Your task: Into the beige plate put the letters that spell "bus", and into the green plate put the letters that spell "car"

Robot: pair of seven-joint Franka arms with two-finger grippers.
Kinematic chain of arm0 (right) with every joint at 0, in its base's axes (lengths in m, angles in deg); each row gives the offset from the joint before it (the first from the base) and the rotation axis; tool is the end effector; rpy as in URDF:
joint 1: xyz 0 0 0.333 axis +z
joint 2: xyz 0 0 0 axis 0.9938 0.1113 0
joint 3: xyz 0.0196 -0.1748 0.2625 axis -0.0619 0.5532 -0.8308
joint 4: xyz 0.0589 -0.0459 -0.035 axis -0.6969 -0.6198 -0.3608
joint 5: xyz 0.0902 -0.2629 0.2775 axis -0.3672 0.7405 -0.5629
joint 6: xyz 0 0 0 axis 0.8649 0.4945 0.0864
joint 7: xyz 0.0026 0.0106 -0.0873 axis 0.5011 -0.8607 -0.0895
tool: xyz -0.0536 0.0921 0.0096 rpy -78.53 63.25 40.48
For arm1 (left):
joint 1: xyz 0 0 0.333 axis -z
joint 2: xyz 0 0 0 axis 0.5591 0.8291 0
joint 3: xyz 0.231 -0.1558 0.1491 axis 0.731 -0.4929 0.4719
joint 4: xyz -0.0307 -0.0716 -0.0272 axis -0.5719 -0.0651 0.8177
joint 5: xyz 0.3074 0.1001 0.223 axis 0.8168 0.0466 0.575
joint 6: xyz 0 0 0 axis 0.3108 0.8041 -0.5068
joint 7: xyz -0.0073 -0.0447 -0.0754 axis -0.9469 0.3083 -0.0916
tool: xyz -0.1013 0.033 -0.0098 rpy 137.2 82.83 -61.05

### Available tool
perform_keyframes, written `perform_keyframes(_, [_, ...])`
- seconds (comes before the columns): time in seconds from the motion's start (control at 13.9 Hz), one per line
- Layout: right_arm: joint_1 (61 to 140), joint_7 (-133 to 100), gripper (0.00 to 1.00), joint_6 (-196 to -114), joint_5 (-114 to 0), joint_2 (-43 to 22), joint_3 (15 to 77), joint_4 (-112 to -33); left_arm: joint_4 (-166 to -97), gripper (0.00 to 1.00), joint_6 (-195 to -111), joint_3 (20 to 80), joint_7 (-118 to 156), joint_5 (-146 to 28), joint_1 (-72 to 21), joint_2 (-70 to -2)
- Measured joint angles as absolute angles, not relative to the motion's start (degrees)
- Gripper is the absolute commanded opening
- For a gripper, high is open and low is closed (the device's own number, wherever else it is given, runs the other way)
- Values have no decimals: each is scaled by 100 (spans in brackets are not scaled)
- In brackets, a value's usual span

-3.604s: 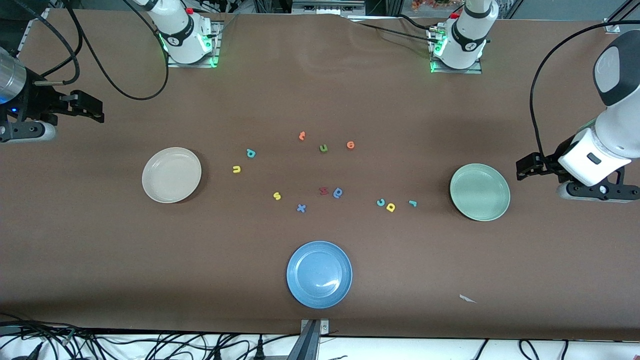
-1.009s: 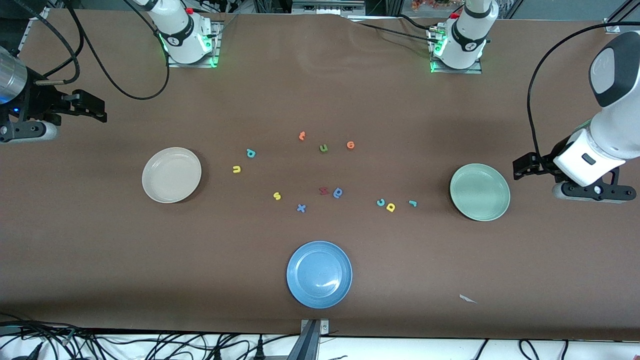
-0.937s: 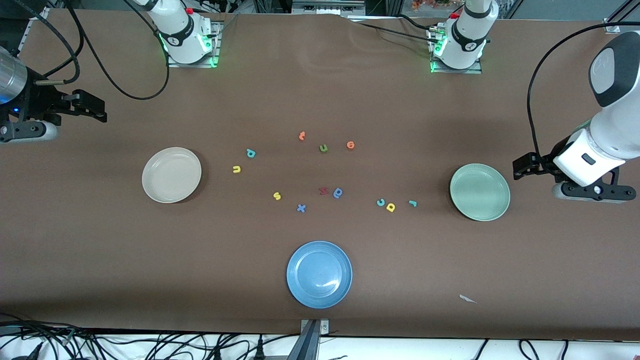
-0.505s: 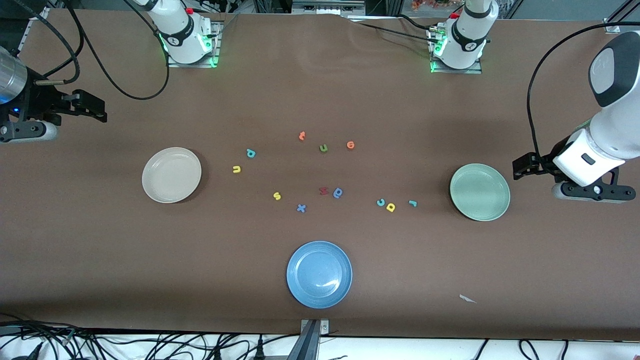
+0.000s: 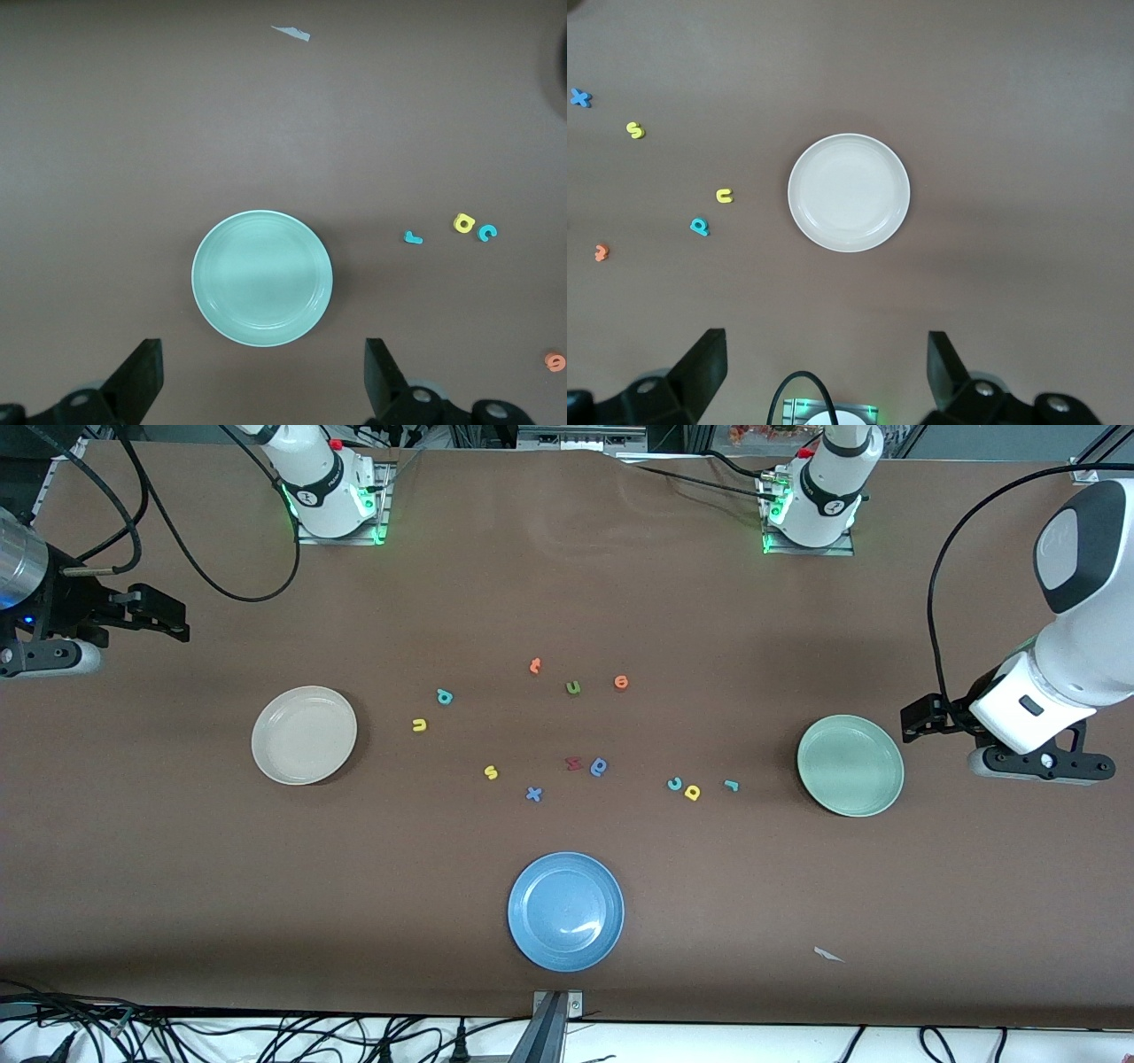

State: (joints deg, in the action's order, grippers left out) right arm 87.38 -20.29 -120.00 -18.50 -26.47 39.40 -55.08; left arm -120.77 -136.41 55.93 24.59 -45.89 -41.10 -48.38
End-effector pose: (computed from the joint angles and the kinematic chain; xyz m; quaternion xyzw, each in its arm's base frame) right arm 0.5744 0.0443 0.6118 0.9964 0.0492 -0.0679 0.0131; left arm 0.6304 -0.0366 0.5162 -0.9992 0.0381 0.0080 0.0100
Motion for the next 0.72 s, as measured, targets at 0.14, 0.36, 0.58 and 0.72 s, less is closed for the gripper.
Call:
perform_keyframes(0.14, [8738, -2029, 100, -12000, -1850, -2647, 3940, -5508, -12077, 100, -13642, 5593, 2459, -4589, -4109, -4838])
perform_keyframes(0.36, [8738, -2029, 100, -12000, -1850, -2647, 3942, -5508, -12076, 100, -13642, 5590, 2442, -4589, -4058, -4838])
perform_keyframes(0.58, [8738, -2029, 100, -12006, -1850, -2647, 3942, -5508, -12076, 100, -13642, 5588, 2433, -4589, -4021, -4838])
perform_keyframes(0.72, [8738, -2029, 100, -12009, -1850, -2647, 3943, -5508, -12066, 100, -13642, 5589, 2433, -4589, -4021, -4838])
